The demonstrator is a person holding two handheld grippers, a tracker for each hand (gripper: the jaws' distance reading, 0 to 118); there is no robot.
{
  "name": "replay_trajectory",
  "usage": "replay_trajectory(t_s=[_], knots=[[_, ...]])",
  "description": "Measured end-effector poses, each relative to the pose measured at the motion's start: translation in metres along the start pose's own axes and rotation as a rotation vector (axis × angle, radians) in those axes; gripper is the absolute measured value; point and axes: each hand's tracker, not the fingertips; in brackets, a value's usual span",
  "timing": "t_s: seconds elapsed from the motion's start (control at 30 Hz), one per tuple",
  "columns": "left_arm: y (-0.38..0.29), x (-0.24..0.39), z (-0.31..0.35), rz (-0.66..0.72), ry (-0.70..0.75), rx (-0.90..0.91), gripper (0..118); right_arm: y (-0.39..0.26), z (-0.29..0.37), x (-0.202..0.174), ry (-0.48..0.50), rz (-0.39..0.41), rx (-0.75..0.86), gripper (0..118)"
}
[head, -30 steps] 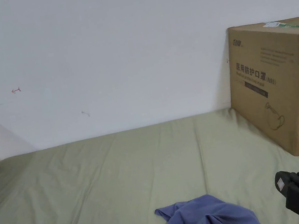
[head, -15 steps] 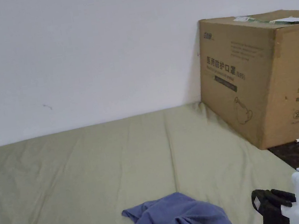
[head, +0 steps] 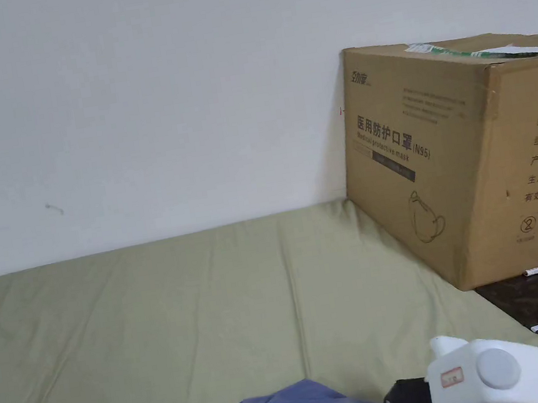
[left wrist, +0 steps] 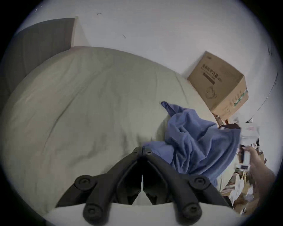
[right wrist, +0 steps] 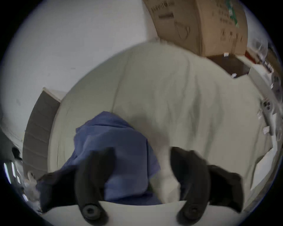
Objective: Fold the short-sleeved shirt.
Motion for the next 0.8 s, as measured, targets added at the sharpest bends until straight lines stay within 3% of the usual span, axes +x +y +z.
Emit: replay_trajectory(t_s=[0.03,0.17,0.2,0.23,0.27,0.3,0.33,0.5,0.7,0.8], knots=[[0.001,-0.004,0.005,0.004,-0.005,0.005,0,0.006,-0.012,0.001,0.026,-0.037,-0.018,85],[0.002,-0.009,0.019,0.007,0.006,0.015,0,0.02,-0.056,0.001,0.009,-0.124,-0.153,86],[0.001,-0.011,0.018,0.004,0.011,0.011,0,0.016,-0.061,0.001,-0.009,-0.101,-0.196,76],[0.001,-0.013,0.018,0.001,0.015,0.007,0,0.014,-0.062,-0.005,-0.061,-0.004,-0.207,58],[0.0,-0.006,0.022,-0.005,0.022,0.004,0,0.013,-0.057,-0.013,-0.18,0.134,-0.155,36],[0.0,-0.008,0.022,-0.009,0.027,0.004,0,0.013,-0.05,-0.015,-0.164,0.175,-0.125,7],[0.001,-0.009,0.024,-0.01,0.032,0.007,0,0.009,-0.04,-0.017,-0.093,0.157,-0.11,1],[0.022,-0.008,0.058,-0.086,0.08,0.077,0,0.02,0.052,-0.005,0.064,0.068,0.09,1],[0.083,0.0,0.14,-0.122,0.064,0.223,0,0.034,0.188,-0.011,0.08,0.19,0.26,1],[0.12,0.0,0.174,-0.201,0.099,0.31,0,0.039,0.24,-0.018,0.088,0.197,0.323,1]])
